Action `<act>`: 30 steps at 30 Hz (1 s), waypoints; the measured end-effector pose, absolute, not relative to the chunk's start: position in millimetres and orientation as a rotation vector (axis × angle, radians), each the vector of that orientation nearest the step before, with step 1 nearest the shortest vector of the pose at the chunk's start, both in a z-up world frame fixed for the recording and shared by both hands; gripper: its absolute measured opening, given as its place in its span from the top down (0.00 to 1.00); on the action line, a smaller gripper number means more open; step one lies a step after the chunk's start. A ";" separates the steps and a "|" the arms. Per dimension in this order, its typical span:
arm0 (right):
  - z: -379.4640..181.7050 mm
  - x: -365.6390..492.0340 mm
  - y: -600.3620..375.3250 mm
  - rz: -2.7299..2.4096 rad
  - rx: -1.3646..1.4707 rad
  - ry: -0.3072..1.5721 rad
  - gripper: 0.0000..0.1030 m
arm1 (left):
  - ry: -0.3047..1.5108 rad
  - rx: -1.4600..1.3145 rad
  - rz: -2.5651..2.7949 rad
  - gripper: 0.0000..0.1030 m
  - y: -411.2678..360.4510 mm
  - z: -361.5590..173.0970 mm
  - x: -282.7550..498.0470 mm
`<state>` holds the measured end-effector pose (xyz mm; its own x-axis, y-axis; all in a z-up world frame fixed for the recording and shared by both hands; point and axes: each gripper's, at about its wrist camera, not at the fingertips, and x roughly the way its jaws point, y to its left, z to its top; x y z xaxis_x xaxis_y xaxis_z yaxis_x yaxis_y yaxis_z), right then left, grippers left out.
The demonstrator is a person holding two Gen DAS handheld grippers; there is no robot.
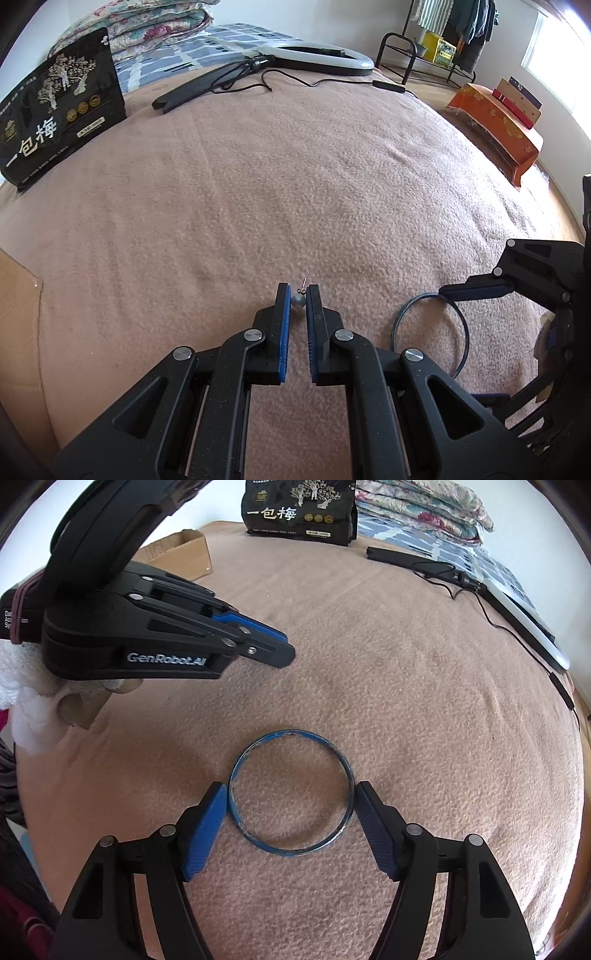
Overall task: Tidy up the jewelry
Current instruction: 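Close the left tool on the pearl stud while the right tool grasps the blue bangle, then carry the pearl stud in the left tool and blue bangle in the right tool into the box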
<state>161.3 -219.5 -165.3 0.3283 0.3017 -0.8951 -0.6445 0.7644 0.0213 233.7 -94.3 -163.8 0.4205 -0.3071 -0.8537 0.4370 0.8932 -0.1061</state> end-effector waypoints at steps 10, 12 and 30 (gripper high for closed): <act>-139.8 155.3 -221.6 0.614 -0.345 1.027 0.32 | 1.003 0.132 -0.456 0.94 -75.9 -138.5 216.9; -135.2 154.0 -222.0 0.611 -0.340 1.019 0.32 | 0.996 0.131 -0.453 0.94 -72.6 -132.9 213.5; -83.2 148.3 -194.4 0.617 -0.297 0.929 0.32 | 0.906 0.088 -0.374 0.94 -2.5 -71.8 181.2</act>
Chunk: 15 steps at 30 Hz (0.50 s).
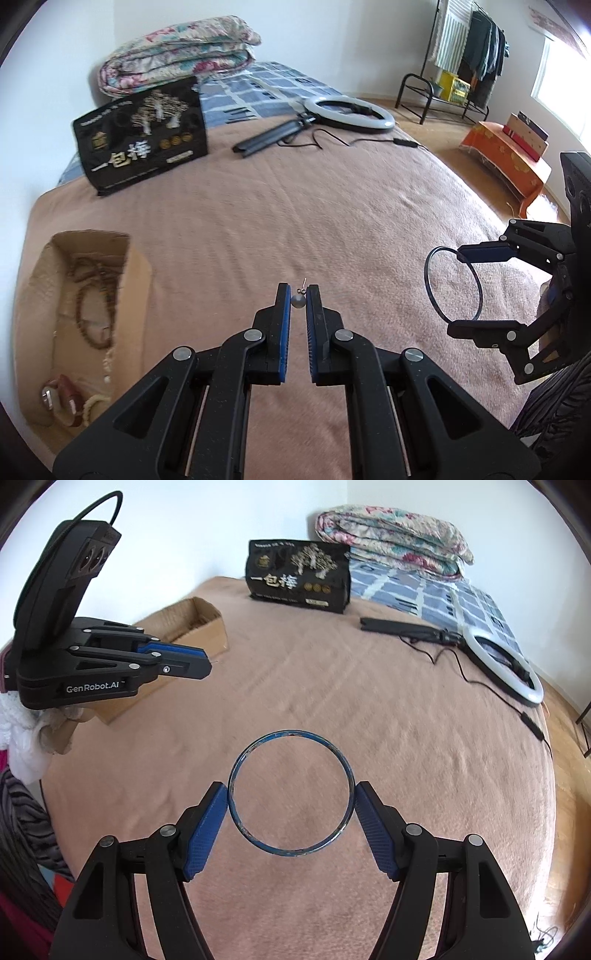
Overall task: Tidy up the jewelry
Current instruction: 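Carry the pearl stud in the left tool and blue bangle in the right tool into the box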
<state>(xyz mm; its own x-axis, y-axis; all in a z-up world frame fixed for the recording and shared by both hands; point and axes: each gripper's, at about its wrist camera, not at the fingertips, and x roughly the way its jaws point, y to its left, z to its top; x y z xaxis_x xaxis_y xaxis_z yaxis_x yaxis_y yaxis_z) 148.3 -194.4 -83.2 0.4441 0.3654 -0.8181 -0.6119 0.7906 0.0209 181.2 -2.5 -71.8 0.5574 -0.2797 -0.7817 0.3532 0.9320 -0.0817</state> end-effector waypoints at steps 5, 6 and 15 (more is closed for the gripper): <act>-74.4 149.2 -175.1 0.634 -0.302 0.914 0.32 | 0.889 0.077 -0.337 0.94 23.9 -61.5 170.6; -72.2 149.9 -169.7 0.640 -0.302 0.911 0.32 | 0.886 0.073 -0.329 0.94 29.2 -59.9 169.5; -58.8 158.5 -118.5 0.703 -0.314 0.880 0.32 | 0.853 0.011 -0.205 0.94 99.4 -49.5 160.7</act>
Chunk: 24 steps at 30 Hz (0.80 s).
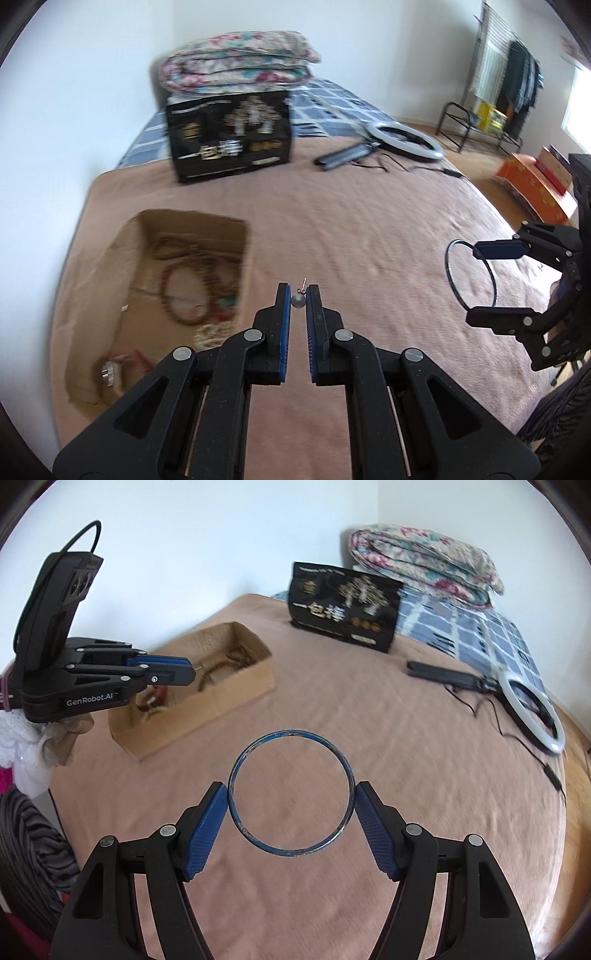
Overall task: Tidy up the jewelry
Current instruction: 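Carry the pearl stud in the left tool and blue bangle in the right tool into the box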
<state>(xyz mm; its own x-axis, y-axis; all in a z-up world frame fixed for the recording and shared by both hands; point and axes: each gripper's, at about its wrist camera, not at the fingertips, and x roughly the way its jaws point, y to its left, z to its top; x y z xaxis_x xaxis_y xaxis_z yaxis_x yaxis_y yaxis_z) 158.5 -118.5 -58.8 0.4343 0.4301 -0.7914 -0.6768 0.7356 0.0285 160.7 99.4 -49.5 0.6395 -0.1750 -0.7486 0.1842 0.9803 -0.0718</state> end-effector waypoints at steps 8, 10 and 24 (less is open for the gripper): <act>-52.3 170.4 -68.5 0.759 -0.339 0.854 0.32 | 0.842 -0.019 -0.099 0.94 153.5 -49.1 157.8; -51.6 174.1 -54.5 0.772 -0.352 0.848 0.32 | 0.842 -0.026 -0.077 0.94 165.5 -49.9 156.9; -59.9 194.0 15.8 0.810 -0.386 0.858 0.32 | 0.855 -0.064 0.008 0.94 218.1 -61.9 156.6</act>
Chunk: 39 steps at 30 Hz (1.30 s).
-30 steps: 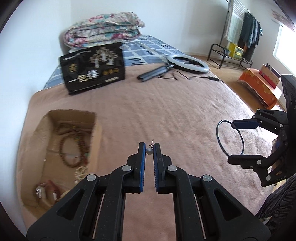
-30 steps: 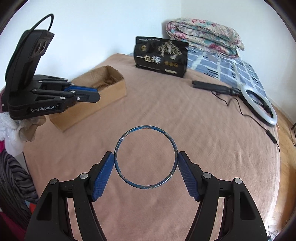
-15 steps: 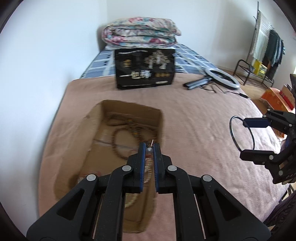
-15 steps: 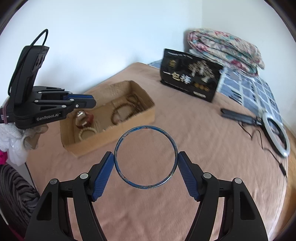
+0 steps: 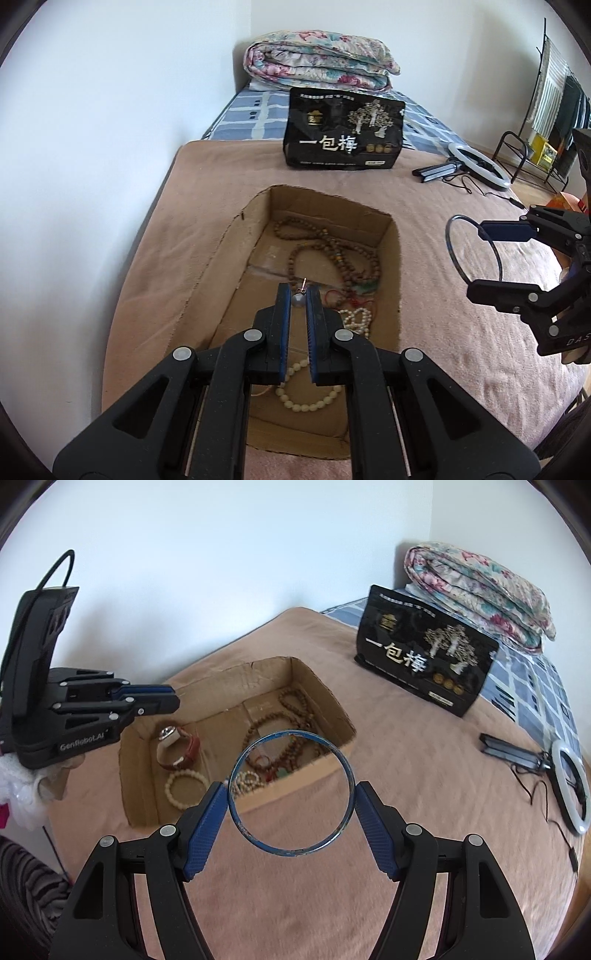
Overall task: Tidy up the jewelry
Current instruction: 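Carry the pearl stud in the left tool and blue bangle in the right tool into the box, then open the left tool releasing the pearl stud while the right tool releases the bangle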
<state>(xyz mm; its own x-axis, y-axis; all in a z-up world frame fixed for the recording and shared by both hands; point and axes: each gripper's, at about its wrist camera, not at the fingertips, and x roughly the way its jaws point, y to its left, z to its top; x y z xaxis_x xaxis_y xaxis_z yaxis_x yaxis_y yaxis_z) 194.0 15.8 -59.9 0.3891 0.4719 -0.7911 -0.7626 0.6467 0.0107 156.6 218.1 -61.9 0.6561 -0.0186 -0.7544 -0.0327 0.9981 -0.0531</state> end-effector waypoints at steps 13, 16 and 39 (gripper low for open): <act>-73.4 213.5 61.9 0.821 -0.416 0.862 0.32 | 0.870 -0.094 0.030 0.94 233.9 -75.3 165.1; -77.8 217.0 68.9 0.823 -0.418 0.865 0.32 | 0.873 -0.096 0.031 0.94 235.6 -77.7 167.4; -79.5 224.4 82.1 0.817 -0.406 0.842 0.25 | 0.863 -0.113 0.076 0.71 243.7 -80.0 168.5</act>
